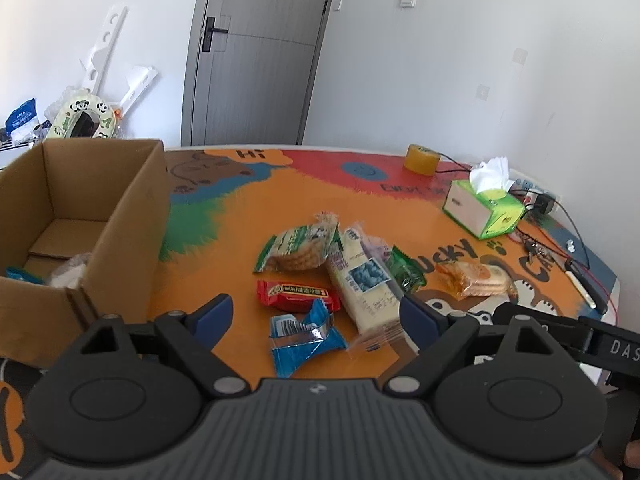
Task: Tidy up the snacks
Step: 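Move both grippers back toward the remaining snacks, then grasp the blue snack packet with left gripper while right gripper grasps green snack bag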
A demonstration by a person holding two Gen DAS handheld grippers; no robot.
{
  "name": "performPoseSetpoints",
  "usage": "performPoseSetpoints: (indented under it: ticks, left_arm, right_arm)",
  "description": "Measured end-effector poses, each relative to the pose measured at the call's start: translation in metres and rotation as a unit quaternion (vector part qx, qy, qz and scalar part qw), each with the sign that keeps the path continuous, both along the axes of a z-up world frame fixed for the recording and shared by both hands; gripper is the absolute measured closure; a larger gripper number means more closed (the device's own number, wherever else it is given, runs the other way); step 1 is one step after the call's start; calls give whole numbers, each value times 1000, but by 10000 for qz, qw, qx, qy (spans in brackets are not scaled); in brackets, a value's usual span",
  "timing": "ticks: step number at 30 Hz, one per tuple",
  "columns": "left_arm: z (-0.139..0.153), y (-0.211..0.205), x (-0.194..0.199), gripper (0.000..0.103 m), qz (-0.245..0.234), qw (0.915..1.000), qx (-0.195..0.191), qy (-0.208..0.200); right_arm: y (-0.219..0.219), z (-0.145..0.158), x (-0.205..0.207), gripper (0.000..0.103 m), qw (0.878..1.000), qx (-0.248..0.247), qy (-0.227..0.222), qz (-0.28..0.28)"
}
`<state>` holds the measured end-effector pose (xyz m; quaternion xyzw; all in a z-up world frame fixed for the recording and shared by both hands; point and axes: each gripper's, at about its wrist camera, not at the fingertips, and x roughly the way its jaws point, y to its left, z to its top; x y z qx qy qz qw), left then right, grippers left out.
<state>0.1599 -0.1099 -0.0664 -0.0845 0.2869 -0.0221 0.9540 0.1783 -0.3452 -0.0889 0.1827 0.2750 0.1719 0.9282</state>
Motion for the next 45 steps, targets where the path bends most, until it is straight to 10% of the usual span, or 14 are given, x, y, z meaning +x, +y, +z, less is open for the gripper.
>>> performPoseSetpoints:
  ticks: [17,24,38,45]
  left_arm:
    - [-35,-2,35,30,59,9992,-39,390]
    - [-41,6,36,72,62,9988,-158,458]
    - [-29,20,42,76,191,9987,-237,398]
    - [-24,24,46,76,265,9988,-194,365]
  right_arm:
    - [16,-13,35,18,9996,137,173,185]
    - [19,-18,49,18,9993,234,217,211]
    - [35,-26,80,29,9981,382,352,319]
    - [41,-30,92,50,9966,590,464,340]
